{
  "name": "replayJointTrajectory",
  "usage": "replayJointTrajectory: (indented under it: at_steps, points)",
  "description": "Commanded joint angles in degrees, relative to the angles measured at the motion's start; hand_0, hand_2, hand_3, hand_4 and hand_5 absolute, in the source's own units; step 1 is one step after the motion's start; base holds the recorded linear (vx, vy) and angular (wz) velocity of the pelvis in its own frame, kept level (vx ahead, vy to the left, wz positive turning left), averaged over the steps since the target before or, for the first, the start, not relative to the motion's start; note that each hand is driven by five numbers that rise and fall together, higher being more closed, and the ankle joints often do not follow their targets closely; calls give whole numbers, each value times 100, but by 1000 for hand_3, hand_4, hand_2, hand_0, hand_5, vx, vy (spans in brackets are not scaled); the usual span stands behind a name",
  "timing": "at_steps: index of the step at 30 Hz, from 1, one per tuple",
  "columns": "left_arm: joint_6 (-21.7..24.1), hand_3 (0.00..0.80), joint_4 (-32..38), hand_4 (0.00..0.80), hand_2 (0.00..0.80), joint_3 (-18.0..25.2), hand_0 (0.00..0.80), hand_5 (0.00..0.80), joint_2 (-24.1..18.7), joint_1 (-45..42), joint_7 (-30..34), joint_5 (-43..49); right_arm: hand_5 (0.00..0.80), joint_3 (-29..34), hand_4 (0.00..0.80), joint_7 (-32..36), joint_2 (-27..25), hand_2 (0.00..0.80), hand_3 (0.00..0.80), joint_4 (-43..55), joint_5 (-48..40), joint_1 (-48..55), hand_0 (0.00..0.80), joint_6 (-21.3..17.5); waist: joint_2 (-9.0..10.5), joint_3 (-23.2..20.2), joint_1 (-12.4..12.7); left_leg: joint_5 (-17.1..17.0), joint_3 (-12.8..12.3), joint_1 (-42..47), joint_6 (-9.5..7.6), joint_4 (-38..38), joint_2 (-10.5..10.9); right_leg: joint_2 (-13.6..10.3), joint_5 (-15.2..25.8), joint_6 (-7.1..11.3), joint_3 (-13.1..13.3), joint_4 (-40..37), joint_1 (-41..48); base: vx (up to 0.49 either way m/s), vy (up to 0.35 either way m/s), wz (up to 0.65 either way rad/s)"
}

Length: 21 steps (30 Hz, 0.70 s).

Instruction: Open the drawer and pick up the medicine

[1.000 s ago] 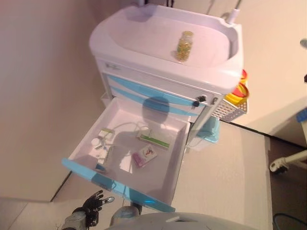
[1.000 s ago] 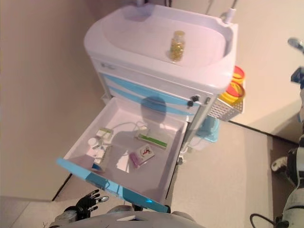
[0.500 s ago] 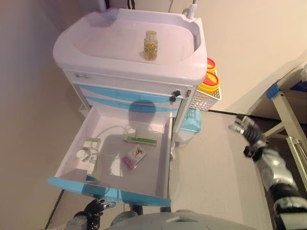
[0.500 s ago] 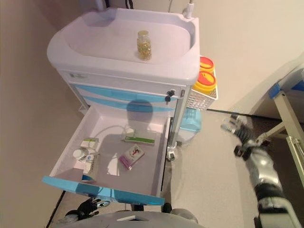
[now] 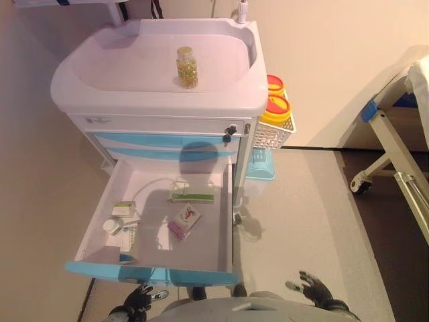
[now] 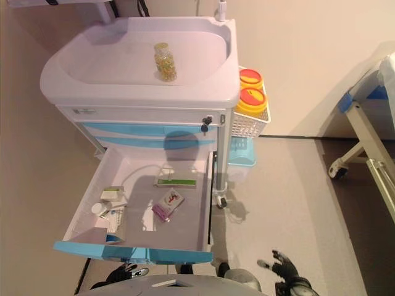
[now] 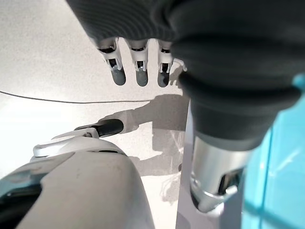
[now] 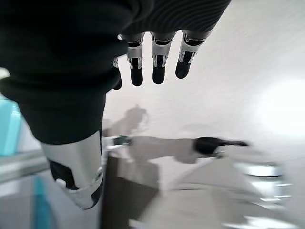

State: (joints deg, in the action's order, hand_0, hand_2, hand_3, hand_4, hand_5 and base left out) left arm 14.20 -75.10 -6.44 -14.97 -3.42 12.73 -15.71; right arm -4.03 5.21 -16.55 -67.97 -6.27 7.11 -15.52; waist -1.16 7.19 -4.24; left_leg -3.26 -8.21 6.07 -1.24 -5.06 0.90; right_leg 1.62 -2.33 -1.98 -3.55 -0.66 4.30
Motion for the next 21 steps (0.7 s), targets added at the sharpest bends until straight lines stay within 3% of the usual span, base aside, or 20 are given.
replayJointTrajectory:
  at_steps: [1,5,10,16,21]
  points:
    - [441,0,5,0,0,122,0,0,-26,299,-103,218,0,-388,0,-47,-44,0,0,389,333,-266,0,-431,80,177,-80,796,257,-37,-134,596,232,-298,-149,442,-106,730,-295,-4,-1,-10]
    - [563,0,359,0,0,-206,0,0,-145,517,-328,396,0,-730,0,-64,-273,0,0,739,623,-414,0,-516,-8,396,-112,842,272,-300,-175,871,240,-337,-252,378,-123,1054,-617,-65,28,-19]
    - [489,0,1076,0,0,-929,0,0,-404,1168,-918,750,0,-1171,0,-27,-768,0,0,1306,487,-978,0,-531,-203,930,-199,760,204,-702,-150,1052,221,-402,-397,297,-179,1553,-1182,-154,94,-7]
    - [-19,0,2640,0,0,-1053,0,0,-948,1629,-973,692,0,-1223,0,-107,-1115,0,0,2091,272,-1148,0,-332,-348,1469,-212,711,141,-1452,-141,1642,169,-440,-625,189,-185,2438,-2000,-109,68,-5]
    - [-359,0,3746,0,0,-1084,0,0,-1584,1867,-1056,529,0,-1238,0,-317,-1242,0,0,2364,250,-1078,0,-273,-247,1780,-160,790,189,-2093,-172,2249,168,-418,-744,72,-203,2937,-2514,-53,-45,6]
